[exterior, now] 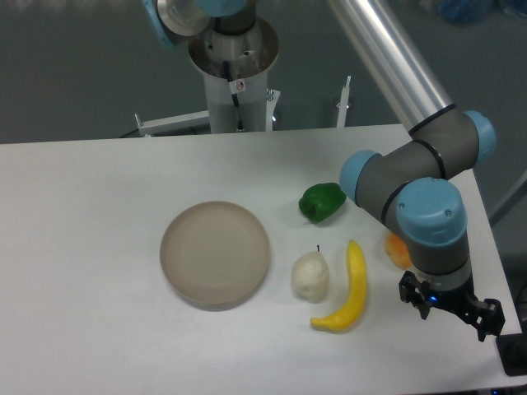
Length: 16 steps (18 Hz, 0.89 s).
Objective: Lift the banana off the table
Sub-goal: 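Move the open gripper over the yellow banana's stem end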
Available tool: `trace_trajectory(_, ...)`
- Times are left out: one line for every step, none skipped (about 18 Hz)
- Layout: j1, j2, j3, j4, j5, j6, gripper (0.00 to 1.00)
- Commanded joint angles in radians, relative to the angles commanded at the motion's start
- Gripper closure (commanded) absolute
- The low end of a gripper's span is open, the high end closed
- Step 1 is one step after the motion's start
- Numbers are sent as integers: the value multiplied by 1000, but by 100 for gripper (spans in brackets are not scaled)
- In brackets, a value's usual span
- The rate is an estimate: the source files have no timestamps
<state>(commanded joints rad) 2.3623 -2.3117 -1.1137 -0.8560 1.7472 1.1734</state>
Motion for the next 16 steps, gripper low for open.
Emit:
trace_trajectory(-2, 0, -2, 0, 0, -3, 0)
trace_trajectory(0, 0, -2, 0, 0, -3, 0)
trace_trajectory(0, 5, -3, -2, 0, -9, 0)
trace_trajectory(0, 8, -6, 0, 0, -9, 0)
trace_trajectory(2, 15, -18, 0, -5, -9, 0)
trace_trajectory(2, 23, -24, 0, -8, -11, 0)
trace_trajectory(2, 25, -29, 0, -3, -12, 0)
trace_trajectory(2, 28, -31, -2, 3, -14, 0)
trace_trajectory(2, 32, -40, -2, 5, -17, 0)
trace_trajectory(2, 41, -51, -2, 6, -20, 0)
trace_trajectory(2, 48, -55, -5, 8, -23, 0)
trace_trajectory(2, 55, -60, -11, 6, -35, 0)
trace_trajectory(2, 61, -70, -12, 5, -60, 0)
trace_trajectory(0, 74, -90, -14, 5, -81, 0)
trace_trajectory(0, 84, -115, -20, 2, -107, 0)
trace_trajectory(-2, 90, -136, -32, 2, -138, 0)
